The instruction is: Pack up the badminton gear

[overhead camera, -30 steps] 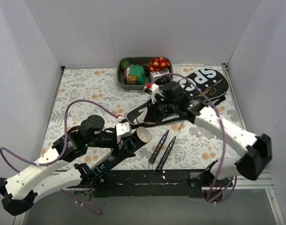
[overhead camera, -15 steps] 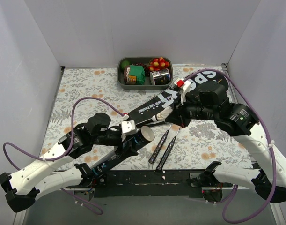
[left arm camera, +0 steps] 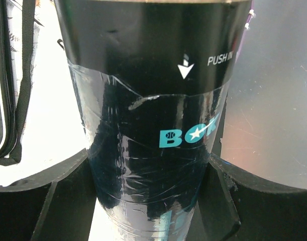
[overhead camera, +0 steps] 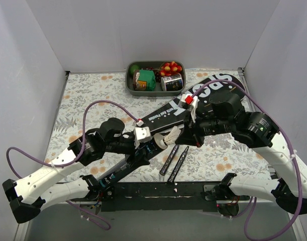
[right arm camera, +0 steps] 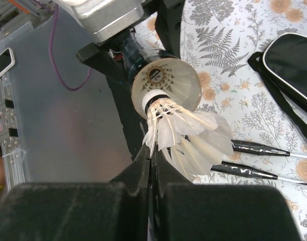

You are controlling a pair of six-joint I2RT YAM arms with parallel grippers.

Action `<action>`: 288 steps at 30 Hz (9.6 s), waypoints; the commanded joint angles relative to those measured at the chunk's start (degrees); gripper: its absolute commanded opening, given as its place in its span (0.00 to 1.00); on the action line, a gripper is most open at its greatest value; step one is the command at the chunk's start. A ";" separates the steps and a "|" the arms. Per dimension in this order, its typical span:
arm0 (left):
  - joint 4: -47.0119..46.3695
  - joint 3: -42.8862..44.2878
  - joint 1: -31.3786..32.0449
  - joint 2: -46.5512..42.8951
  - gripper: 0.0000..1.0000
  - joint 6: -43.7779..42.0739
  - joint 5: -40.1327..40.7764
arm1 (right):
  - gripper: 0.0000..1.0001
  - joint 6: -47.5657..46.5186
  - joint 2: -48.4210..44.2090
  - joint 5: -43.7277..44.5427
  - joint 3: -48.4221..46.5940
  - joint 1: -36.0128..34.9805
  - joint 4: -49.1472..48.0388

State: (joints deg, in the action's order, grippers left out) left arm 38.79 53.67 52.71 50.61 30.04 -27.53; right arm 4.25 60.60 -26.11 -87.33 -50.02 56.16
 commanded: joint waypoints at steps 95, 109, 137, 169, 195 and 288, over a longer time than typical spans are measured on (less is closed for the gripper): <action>-2.84 -3.31 0.29 -9.48 0.25 1.86 0.81 | 0.64 18.51 0.74 28.57 46.99 38.42 -26.01; -2.93 -2.78 0.20 -10.35 0.25 3.09 0.90 | 0.59 17.02 8.48 30.33 49.62 41.76 -30.76; -0.99 -1.99 0.29 -10.88 0.25 3.01 1.60 | 0.39 16.40 14.37 32.35 51.38 42.46 -33.92; -0.81 -0.23 0.29 -8.25 0.25 3.18 -0.86 | 0.01 11.57 -1.34 7.06 38.22 42.03 -20.93; -1.34 1.62 0.29 -1.57 0.26 0.89 -11.49 | 0.01 20.18 -8.13 -22.50 16.58 15.66 -24.95; -1.69 -1.37 0.64 -6.14 0.28 0.46 -10.35 | 0.01 22.12 0.84 -10.45 14.20 -9.92 -29.79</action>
State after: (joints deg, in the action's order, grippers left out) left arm 38.54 52.29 53.06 45.80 30.22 -37.26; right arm 27.24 60.01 -36.60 -71.90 -59.16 27.11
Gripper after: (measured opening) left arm 0.646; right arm 0.022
